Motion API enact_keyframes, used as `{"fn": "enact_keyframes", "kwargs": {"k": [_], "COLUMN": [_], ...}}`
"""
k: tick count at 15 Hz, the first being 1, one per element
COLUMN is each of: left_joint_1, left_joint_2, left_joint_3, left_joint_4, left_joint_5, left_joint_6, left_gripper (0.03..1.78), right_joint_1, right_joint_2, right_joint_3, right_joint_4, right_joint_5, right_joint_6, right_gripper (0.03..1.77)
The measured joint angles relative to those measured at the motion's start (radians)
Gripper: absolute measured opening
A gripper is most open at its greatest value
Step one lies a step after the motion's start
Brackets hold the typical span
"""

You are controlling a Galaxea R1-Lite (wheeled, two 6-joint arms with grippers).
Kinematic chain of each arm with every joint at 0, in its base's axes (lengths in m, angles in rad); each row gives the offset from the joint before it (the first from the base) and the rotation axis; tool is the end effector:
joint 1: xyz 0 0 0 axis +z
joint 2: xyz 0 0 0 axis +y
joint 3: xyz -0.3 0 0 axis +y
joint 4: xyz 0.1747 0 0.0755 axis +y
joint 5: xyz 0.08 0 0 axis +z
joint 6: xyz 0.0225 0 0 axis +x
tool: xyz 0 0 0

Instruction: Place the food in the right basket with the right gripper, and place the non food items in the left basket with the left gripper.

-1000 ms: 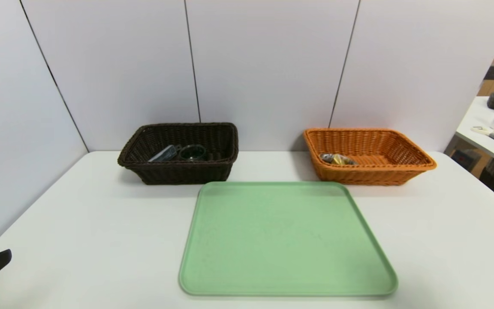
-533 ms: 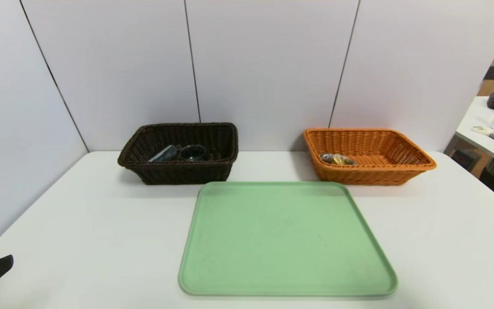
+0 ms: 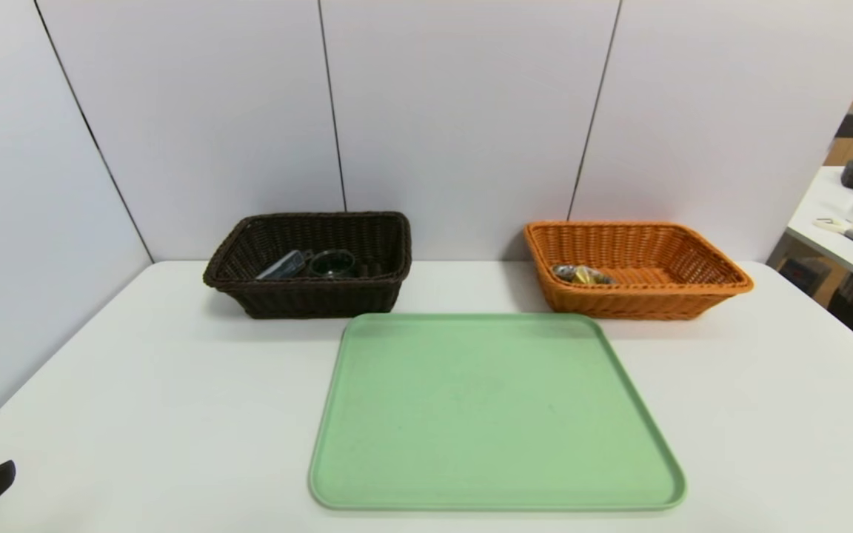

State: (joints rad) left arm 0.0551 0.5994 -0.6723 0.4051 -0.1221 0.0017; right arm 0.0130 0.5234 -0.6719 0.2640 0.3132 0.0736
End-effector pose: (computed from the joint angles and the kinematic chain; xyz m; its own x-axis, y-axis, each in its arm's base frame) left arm 0.0179 -0.0018 0.2239 0.9436 -0.0699 -0.3237 0.0609 0.9974 -0.0381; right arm 0.0024 0.0070 0.2388 0.9409 0.3204 -0.1096 -0.3091 0.9448 0.1085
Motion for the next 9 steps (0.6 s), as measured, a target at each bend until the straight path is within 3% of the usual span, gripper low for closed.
{"fn": "enact_keyframes", "kwargs": {"k": [9], "left_joint_1": [0.000], "left_joint_2": [-0.172], "left_joint_3": [0.115], "left_joint_4": [-0.002], "left_joint_5": [-0.001], "left_joint_6": [0.040], "left_gripper": [1.69], "right_joint_1": [0.000], "right_joint_2": [-0.227], "right_joint_3": [0.062], "right_joint_4": [0.088], "right_joint_5": [-0.001], "right_joint_6": [0.000], "right_gripper": [1.70]}}
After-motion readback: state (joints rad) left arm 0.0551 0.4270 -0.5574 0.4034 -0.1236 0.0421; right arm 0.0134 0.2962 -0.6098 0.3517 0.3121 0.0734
